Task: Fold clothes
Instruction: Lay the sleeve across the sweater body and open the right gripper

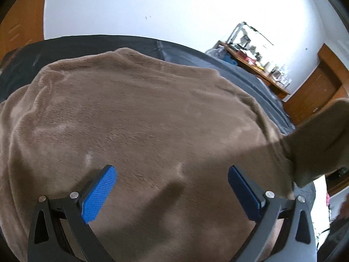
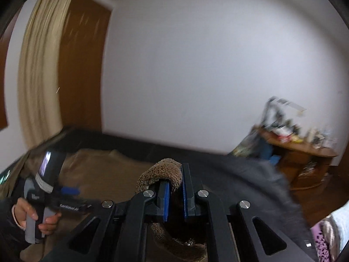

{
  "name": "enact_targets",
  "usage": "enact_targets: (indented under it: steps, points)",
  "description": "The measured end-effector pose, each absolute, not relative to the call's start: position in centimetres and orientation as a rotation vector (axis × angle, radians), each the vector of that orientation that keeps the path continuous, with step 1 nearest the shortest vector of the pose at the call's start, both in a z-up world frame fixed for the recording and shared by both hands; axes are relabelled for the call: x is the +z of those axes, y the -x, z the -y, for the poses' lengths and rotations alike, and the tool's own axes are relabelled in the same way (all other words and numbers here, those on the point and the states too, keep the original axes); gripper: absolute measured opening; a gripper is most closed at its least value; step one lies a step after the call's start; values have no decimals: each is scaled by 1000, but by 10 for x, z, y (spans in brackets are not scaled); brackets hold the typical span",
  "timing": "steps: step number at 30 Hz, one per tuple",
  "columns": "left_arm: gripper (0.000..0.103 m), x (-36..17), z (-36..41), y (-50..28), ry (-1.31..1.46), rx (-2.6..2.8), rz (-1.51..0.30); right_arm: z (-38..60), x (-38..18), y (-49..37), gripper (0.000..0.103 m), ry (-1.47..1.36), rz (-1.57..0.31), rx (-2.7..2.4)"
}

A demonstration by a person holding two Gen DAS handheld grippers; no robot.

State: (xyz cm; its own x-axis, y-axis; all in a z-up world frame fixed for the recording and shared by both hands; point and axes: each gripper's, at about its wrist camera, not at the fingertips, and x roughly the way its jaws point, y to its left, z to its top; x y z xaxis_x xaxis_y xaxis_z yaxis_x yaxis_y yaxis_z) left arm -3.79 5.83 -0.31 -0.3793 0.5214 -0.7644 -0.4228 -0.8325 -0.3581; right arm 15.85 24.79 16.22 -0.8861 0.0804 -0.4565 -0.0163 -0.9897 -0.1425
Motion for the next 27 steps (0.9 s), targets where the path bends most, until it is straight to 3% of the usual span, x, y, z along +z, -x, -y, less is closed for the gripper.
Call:
enact_targets:
  steps: [4, 10, 27]
  points:
    - [103, -4, -58, 38, 1308, 2198, 158, -198, 107, -119, 10, 1108, 368, 2983]
    - [103, -11, -51, 47, 1383, 2144, 252, -201, 38, -112, 10, 1454, 393, 2956]
    - [103, -12, -60, 39, 1382, 2071, 256, -214, 33, -186, 24, 1467, 244, 3090]
